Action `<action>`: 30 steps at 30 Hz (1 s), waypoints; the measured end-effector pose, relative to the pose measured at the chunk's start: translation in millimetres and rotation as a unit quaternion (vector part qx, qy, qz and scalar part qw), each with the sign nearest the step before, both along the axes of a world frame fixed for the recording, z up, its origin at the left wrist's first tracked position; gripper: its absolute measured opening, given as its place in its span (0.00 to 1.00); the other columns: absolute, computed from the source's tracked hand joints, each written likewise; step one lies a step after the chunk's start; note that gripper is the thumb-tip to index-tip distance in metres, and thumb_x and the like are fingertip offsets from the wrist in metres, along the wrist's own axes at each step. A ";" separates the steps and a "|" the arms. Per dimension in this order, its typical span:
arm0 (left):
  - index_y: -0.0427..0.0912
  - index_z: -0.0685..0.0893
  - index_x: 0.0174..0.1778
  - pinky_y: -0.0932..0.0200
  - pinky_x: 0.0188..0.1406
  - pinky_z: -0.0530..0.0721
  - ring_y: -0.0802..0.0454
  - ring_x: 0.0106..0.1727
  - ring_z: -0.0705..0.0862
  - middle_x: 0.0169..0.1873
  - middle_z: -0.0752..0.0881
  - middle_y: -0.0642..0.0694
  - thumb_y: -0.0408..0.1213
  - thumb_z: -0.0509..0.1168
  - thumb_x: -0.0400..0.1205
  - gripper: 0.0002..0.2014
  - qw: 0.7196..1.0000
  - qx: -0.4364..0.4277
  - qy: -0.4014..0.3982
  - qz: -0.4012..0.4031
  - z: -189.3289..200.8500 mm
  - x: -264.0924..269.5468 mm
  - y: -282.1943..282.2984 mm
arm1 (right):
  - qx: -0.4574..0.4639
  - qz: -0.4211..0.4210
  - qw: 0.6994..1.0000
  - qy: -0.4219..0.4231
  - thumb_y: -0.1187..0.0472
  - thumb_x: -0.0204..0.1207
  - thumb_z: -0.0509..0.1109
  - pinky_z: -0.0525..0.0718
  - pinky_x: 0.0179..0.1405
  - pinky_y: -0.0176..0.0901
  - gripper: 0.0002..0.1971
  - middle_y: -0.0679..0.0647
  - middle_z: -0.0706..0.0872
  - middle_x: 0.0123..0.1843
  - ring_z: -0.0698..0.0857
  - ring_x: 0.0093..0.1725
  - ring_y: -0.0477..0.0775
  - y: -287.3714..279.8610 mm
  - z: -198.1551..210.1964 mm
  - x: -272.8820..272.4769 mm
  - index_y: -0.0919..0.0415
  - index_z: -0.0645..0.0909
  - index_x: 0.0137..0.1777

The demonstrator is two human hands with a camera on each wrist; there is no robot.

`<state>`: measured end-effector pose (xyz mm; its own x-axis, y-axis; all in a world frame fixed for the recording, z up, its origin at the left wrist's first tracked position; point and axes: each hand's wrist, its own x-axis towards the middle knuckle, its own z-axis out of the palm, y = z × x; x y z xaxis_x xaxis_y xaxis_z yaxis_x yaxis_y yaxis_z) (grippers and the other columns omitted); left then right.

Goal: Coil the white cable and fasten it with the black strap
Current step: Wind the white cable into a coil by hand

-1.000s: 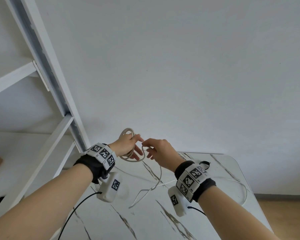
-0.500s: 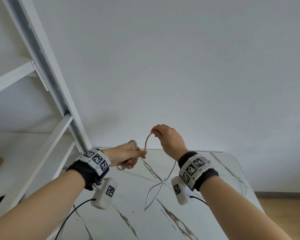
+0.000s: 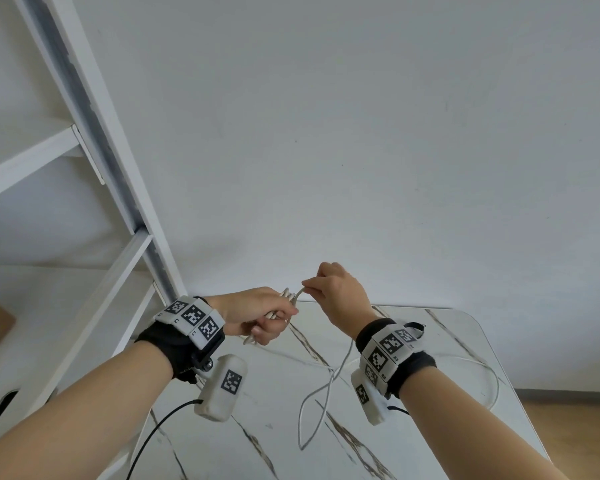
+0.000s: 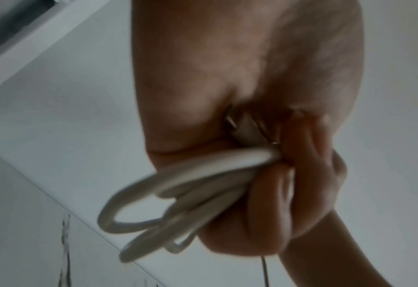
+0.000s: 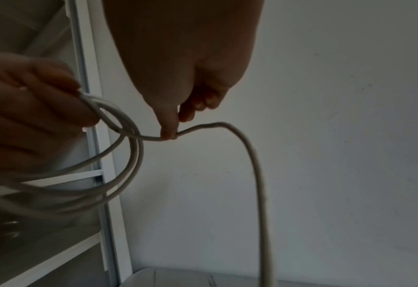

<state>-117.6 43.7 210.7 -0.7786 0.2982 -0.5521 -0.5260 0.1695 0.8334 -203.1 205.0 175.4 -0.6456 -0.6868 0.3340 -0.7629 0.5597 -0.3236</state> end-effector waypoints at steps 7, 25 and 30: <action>0.47 0.63 0.23 0.60 0.22 0.58 0.56 0.15 0.59 0.12 0.61 0.53 0.34 0.50 0.80 0.18 0.997 0.063 0.031 0.036 2.7 -1.6 5.1 | -0.012 0.024 0.998 -0.050 0.61 0.74 0.72 0.81 0.37 0.51 0.17 0.61 0.84 0.53 0.83 0.50 0.63 -3.3 -12.4 11.1 0.63 0.80 0.62; 0.40 0.74 0.40 0.64 0.18 0.59 0.59 0.13 0.59 0.15 0.64 0.52 0.43 0.48 0.86 0.15 0.998 0.043 -0.029 0.020 -2.5 7.5 10.7 | -0.075 -0.043 0.996 -0.001 0.66 0.76 0.65 0.83 0.42 0.49 0.07 0.58 0.89 0.37 0.86 0.33 0.63 -4.2 -17.3 7.9 0.65 0.85 0.46; 0.39 0.76 0.38 0.65 0.17 0.60 0.60 0.12 0.60 0.13 0.65 0.53 0.45 0.46 0.87 0.20 0.992 0.120 -0.035 0.029 6.1 4.0 9.8 | -0.047 -0.040 0.987 -0.147 0.65 0.81 0.58 0.75 0.34 0.50 0.09 0.59 0.84 0.36 0.78 0.34 0.61 -11.1 -20.9 14.9 0.66 0.80 0.47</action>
